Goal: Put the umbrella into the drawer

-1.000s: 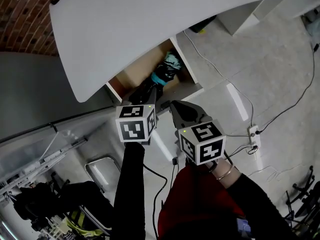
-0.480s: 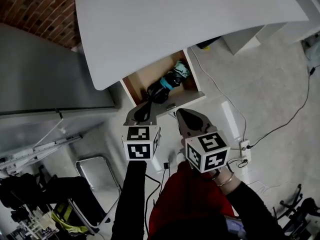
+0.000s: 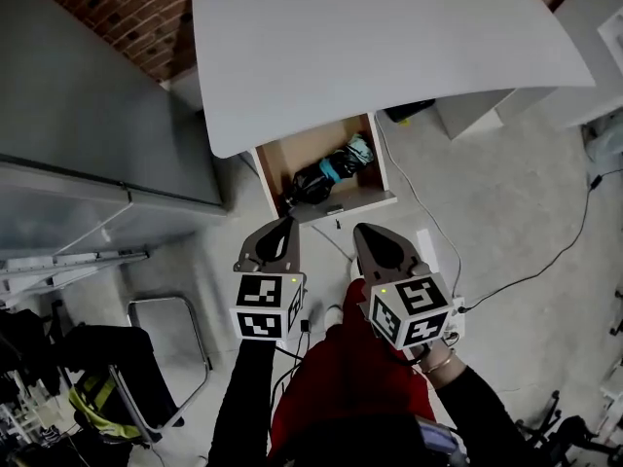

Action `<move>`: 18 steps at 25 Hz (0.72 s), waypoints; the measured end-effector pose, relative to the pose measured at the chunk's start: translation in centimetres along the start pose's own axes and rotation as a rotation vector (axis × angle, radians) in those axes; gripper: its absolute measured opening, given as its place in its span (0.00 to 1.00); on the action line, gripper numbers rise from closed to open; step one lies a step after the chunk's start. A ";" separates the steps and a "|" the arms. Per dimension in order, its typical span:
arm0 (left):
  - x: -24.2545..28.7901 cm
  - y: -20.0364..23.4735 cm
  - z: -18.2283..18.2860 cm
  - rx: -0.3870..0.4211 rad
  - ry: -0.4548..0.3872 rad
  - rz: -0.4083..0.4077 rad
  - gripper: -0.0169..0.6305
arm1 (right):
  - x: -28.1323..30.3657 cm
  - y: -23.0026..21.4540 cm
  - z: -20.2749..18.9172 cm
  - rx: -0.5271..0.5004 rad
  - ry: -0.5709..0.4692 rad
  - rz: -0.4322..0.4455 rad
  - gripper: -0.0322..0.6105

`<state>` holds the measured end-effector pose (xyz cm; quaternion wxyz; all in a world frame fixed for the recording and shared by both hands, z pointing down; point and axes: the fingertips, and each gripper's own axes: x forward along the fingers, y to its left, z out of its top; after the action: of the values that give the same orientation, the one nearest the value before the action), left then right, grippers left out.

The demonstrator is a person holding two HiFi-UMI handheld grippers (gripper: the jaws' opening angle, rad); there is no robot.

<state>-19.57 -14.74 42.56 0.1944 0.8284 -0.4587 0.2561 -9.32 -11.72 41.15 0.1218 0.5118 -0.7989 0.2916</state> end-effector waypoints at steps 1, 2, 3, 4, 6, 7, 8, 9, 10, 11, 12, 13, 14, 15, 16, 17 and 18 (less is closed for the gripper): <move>-0.7 0.1 0.1 -0.010 -0.009 0.005 0.03 | -0.4 0.3 0.1 -0.010 -0.003 0.005 0.05; -1.5 0.1 0.1 -0.023 -0.019 0.011 0.03 | -0.8 0.6 0.2 -0.020 -0.007 0.010 0.05; -2.2 0.2 0.1 -0.036 -0.030 0.016 0.03 | -1.2 0.9 0.3 -0.031 -0.011 0.016 0.05; -2.9 0.3 0.2 -0.051 -0.041 0.021 0.03 | -1.6 1.3 0.4 -0.043 -0.016 0.022 0.05; -4.3 0.3 0.1 -0.079 -0.061 0.028 0.03 | -2.4 2.0 0.7 -0.070 -0.027 0.028 0.05; -5.0 0.3 0.1 -0.087 -0.067 0.032 0.03 | -2.9 2.3 0.8 -0.079 -0.031 0.029 0.05; -5.7 0.3 0.0 -0.088 -0.070 0.038 0.03 | -3.4 2.6 0.9 -0.085 -0.035 0.030 0.05; -6.3 0.1 0.0 -0.083 -0.071 0.044 0.03 | -3.9 2.9 1.1 -0.089 -0.038 0.032 0.05; -6.8 0.0 -0.1 -0.073 -0.070 0.048 0.03 | -4.4 3.2 1.2 -0.091 -0.042 0.034 0.05; -7.4 -0.2 -0.1 -0.064 -0.070 0.050 0.03 | -4.8 3.5 1.4 -0.094 -0.046 0.038 0.05; -7.8 -0.5 -0.1 -0.057 -0.072 0.050 0.03 | -5.3 3.7 1.5 -0.097 -0.051 0.041 0.05; -8.3 -0.7 0.0 -0.053 -0.076 0.050 0.03 | -5.7 4.0 1.7 -0.101 -0.057 0.044 0.05; -8.8 -0.9 0.2 -0.053 -0.083 0.050 0.03 | -6.1 4.2 1.9 -0.106 -0.062 0.047 0.05; -9.2 -1.1 0.4 -0.056 -0.093 0.050 0.03 | -6.4 4.3 2.1 -0.111 -0.067 0.049 0.05; -9.6 -1.3 0.6 -0.060 -0.103 0.050 0.03 | -6.8 4.5 2.3 -0.115 -0.071 0.051 0.05; -10.0 -1.5 0.8 -0.064 -0.111 0.050 0.03 | -7.1 4.6 2.5 -0.119 -0.074 0.052 0.05; -10.4 -1.8 0.9 -0.066 -0.116 0.050 0.03 | -7.4 4.7 2.5 -0.121 -0.077 0.052 0.05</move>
<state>-22.52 -7.45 35.45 0.1882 0.8233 -0.4978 0.1974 -9.95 -6.21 33.85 0.1141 0.4934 -0.8322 0.2257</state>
